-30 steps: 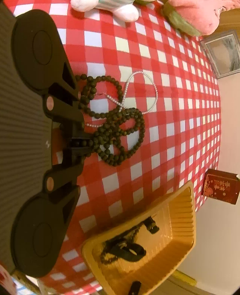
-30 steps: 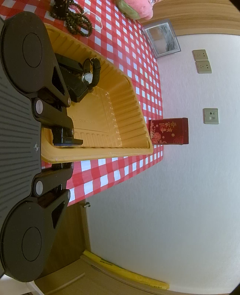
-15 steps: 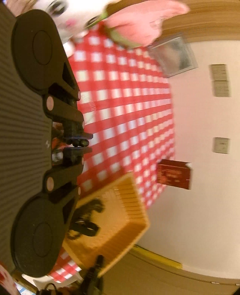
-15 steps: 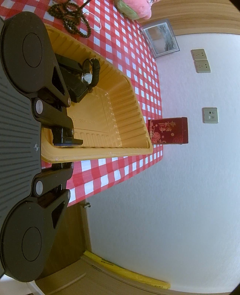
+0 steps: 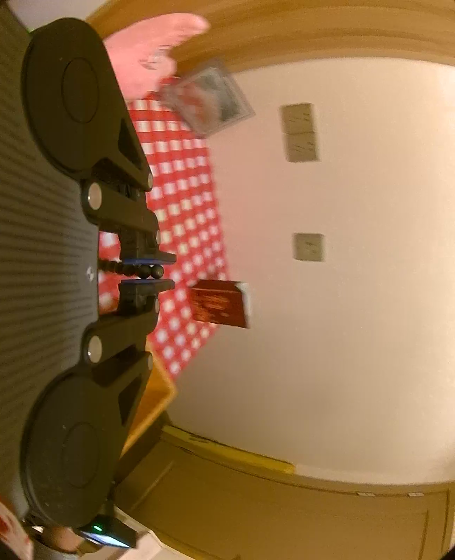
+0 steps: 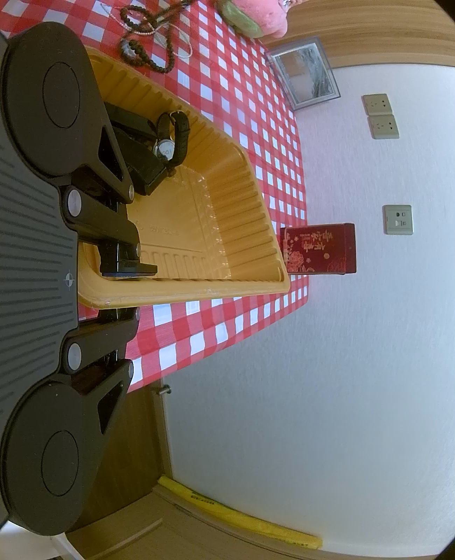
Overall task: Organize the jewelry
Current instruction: 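Carry the dark bead strand into the orange tray and open the left tool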
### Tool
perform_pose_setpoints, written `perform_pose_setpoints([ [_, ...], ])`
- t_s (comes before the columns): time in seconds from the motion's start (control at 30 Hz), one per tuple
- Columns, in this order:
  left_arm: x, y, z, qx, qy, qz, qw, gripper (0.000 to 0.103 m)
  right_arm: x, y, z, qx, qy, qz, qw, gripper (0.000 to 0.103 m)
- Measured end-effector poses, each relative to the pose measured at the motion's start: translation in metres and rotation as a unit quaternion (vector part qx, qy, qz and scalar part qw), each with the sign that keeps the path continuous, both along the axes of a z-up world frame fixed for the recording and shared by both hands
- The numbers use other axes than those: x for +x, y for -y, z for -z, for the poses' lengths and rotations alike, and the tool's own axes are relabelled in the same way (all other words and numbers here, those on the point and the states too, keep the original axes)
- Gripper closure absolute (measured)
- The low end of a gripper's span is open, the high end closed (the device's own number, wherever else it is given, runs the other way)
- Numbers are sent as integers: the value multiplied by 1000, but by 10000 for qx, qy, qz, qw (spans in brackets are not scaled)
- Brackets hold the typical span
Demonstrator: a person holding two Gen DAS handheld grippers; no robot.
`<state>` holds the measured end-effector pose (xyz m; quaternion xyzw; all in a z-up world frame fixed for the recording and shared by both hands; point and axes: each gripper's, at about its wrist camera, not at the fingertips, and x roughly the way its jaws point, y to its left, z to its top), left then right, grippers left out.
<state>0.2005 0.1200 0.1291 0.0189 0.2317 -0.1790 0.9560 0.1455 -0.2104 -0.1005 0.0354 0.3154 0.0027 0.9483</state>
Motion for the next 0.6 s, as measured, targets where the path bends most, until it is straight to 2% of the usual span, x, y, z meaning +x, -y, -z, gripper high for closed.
perform_pose_setpoints([
  [0.1, 7, 4, -24, -76, 201, 165, 9996, 97, 0, 0, 0, -2, 0, -2, 10000, 98],
  [0.27, 15, 17, -60, 28, 640, 438, 9970, 97, -1, 0, 0, -6, 0, -1, 10000, 98],
  [0.6, 29, 59, -101, -23, 1149, 1108, 9872, 97, -1, -1, -2, -8, 11, 4, 10000, 98],
])
